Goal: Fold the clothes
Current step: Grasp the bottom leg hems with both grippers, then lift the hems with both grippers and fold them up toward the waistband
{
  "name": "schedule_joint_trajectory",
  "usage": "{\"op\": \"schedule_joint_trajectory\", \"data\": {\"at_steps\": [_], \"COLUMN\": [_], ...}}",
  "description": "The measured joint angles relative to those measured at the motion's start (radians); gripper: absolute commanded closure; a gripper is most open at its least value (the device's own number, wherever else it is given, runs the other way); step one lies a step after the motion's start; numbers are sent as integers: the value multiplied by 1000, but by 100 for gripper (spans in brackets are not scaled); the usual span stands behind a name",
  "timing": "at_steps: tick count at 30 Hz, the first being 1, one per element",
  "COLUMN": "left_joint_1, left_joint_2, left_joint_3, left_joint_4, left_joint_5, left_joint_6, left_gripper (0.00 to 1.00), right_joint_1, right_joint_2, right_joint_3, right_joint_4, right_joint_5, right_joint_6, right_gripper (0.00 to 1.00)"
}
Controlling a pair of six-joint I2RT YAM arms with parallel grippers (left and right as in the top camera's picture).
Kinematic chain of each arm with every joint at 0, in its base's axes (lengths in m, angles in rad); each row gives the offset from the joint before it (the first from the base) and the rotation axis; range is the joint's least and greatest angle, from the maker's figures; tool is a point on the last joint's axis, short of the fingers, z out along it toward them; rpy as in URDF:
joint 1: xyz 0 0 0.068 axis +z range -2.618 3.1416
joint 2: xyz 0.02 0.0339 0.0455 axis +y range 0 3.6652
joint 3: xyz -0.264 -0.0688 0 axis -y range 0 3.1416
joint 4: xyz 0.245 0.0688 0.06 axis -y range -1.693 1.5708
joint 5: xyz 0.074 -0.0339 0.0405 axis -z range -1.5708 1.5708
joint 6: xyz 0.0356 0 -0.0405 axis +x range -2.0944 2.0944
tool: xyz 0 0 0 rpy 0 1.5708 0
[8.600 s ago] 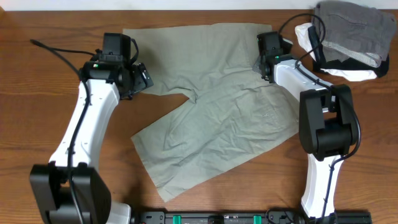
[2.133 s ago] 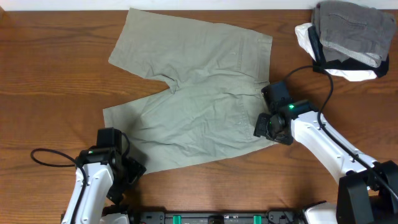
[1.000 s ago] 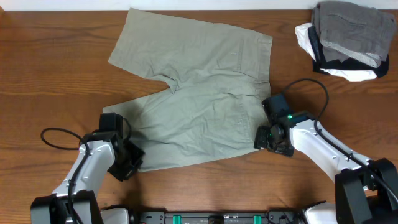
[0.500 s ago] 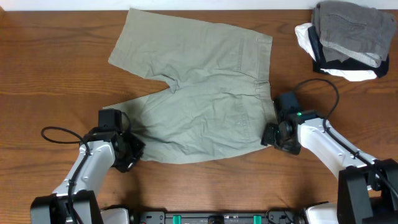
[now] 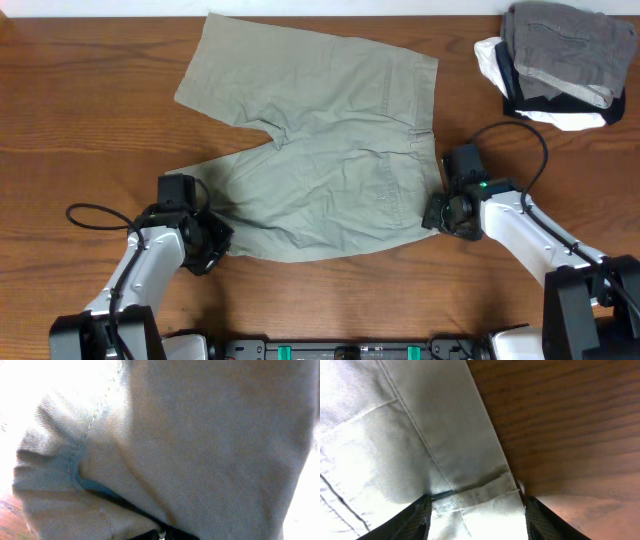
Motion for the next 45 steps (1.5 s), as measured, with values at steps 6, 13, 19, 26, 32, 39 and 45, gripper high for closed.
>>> {"op": "schedule_joint_trajectory", "data": {"at_steps": [6, 13, 19, 26, 32, 39, 45], "left_joint_1": [0, 0, -1, -9, -13, -13, -13], "left_joint_2": [1, 1, -2, -85, -267, -489, -656], "left_joint_3": [-1, -1, 9, 24, 78, 80, 95], "left_joint_4": [11, 15, 11, -74, -87, -162, -269], "left_joint_5": [0, 1, -1, -3, 1, -18, -31], "left_joint_6": [0, 0, 18, 51, 69, 93, 108], "left_gripper": [94, 94, 94, 94, 94, 94, 94], "right_joint_1": [0, -1, -40, -164, -204, -206, -206], "right_joint_2": [-2, -3, -4, -55, -124, -273, -416], "right_joint_3": [-21, -31, -1, 100, 123, 124, 125], "right_joint_4": [60, 80, -27, -211, -306, -385, -457], "right_joint_5": [-13, -49, -74, -134, -157, -172, -178], "right_joint_6": [-12, -12, -13, -42, -71, -79, -83], "right_gripper": [76, 99, 99, 99, 99, 99, 99]}}
